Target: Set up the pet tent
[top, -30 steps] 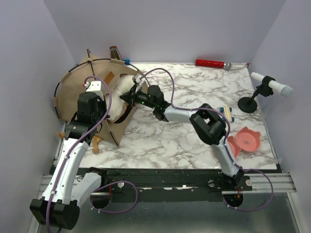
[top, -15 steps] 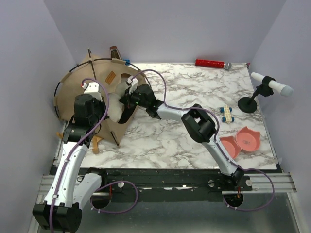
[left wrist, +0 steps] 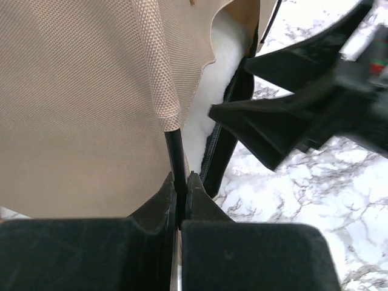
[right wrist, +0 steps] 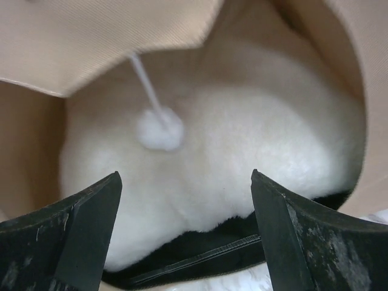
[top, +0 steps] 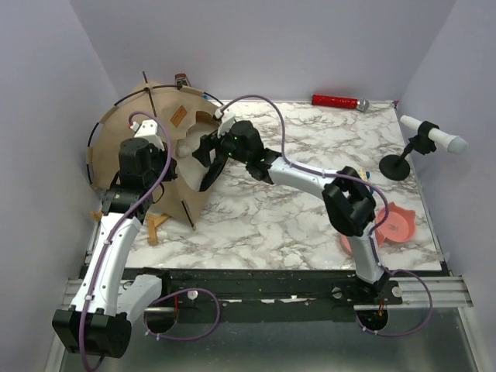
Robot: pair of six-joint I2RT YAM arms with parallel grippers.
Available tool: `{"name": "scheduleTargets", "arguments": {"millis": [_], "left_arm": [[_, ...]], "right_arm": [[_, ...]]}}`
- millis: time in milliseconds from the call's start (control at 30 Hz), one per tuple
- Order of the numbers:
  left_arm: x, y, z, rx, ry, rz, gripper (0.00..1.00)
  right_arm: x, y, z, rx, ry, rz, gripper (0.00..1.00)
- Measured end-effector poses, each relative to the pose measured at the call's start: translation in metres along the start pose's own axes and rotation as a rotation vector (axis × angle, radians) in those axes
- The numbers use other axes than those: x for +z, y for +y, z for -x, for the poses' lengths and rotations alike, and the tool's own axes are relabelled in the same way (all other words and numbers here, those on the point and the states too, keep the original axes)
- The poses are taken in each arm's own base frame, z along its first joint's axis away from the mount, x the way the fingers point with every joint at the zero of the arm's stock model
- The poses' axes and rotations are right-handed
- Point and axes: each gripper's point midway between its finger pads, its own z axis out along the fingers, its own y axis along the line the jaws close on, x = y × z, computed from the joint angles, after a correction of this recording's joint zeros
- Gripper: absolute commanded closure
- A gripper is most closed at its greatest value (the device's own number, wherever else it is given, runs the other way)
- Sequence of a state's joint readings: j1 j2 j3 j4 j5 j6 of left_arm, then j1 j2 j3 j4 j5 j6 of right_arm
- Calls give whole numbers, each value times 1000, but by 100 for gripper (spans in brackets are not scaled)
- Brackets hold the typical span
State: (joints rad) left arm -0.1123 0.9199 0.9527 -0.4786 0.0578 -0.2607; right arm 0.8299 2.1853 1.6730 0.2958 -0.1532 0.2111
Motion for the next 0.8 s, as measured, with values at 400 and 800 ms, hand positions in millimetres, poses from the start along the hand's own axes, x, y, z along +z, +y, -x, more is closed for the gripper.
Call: {"name": "scheduleTargets", "arguments": {"millis": [400,800], "left_arm": [[32,-20,50,-63,-25,-56,100],[41,-27,82,-70,-65,-66,100]], "right_arm": [[-105,21,56,41,-88,-32,6],[-116,175,-40,81,112,334,24]]}}
